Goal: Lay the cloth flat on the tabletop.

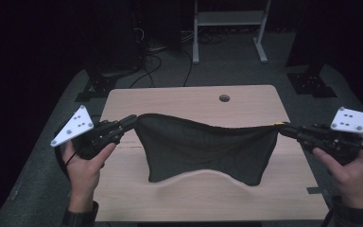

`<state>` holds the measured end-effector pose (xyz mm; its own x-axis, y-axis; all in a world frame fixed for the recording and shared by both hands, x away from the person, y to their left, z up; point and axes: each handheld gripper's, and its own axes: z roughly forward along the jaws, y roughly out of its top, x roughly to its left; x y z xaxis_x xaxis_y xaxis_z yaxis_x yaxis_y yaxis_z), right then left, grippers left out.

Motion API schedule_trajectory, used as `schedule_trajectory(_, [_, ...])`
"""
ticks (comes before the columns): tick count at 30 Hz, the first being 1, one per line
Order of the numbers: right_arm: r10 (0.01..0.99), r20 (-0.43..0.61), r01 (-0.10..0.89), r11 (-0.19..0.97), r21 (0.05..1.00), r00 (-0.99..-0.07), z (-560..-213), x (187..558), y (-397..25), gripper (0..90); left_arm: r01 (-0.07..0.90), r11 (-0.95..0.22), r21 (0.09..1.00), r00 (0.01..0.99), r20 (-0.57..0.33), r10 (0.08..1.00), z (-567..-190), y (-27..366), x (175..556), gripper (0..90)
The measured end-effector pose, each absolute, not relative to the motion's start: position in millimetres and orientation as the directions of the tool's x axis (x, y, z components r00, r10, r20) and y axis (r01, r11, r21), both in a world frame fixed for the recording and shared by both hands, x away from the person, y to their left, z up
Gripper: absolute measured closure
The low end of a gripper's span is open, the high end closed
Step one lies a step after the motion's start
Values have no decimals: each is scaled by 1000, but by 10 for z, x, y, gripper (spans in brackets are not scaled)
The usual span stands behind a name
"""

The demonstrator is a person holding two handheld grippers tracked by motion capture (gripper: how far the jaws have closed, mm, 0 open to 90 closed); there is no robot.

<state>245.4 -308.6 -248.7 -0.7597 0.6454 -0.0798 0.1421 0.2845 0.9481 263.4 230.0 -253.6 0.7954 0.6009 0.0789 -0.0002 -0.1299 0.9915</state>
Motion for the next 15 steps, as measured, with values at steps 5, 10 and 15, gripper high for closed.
schedule_trajectory(5, [604, -96, 124, 312, 942, -791, -2383, 2260, -3081, 840, 32, -132, 991, 815, 51, 577, -2542, 2382, 2477, 859])
schedule_trajectory(10, [600, -48, 205, 347, 915, -799, -2572, 2439, -3062, 839, 130, -187, 974, 793, 11, 609, -2861, 2350, 2664, 859])
schedule_trajectory(15, [629, 8, 308, 369, 877, -778, -2916, 2801, -3021, 838, 202, -222, 954, 772, -16, 635, -3172, 2285, 2928, 859])
